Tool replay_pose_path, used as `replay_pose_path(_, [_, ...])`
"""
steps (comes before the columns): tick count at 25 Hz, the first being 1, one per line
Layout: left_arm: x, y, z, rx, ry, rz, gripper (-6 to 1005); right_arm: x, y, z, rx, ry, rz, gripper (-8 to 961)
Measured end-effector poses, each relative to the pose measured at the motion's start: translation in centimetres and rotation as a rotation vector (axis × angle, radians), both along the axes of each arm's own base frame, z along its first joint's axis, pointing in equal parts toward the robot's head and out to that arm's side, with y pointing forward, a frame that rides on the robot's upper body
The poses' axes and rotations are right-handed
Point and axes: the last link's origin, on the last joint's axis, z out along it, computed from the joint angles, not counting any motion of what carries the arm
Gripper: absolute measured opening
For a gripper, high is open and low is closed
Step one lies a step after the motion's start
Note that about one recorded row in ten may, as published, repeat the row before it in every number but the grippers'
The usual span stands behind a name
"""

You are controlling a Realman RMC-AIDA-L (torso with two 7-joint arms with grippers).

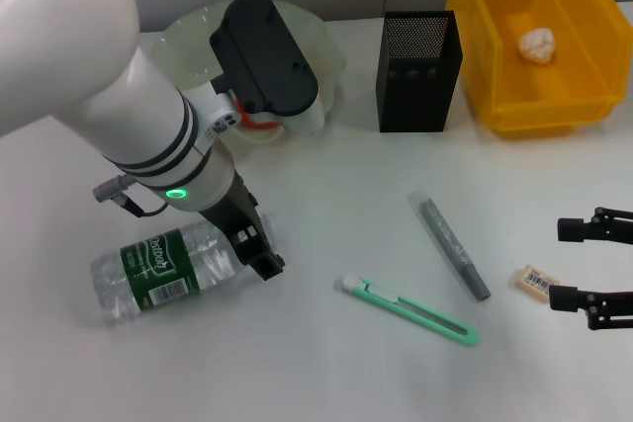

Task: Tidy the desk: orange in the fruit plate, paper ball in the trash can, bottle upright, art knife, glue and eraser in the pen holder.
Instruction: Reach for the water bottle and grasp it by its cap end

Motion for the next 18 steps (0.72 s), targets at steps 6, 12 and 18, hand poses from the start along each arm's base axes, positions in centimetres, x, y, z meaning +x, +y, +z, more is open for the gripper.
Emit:
replay_pose_path(6, [-0.30,0.04,-0.62,0.003,-0.004,-0.010,819,-0.11,0.19,-0.31,-0.005,0.009,0.006,839])
replay_pose_path(12, [-0.73,0.01,-0.95,-0.003,0.008,-0.016,818,-0.43,0.43,-0.60,-0.006,0.015,0.017,839])
replay_pose_path(18, [-1.08,0.13,-0.98,-0.001,0.016,-0.016,817,-0.62,0.67,-0.85,-0.016,0.020,0.023,838])
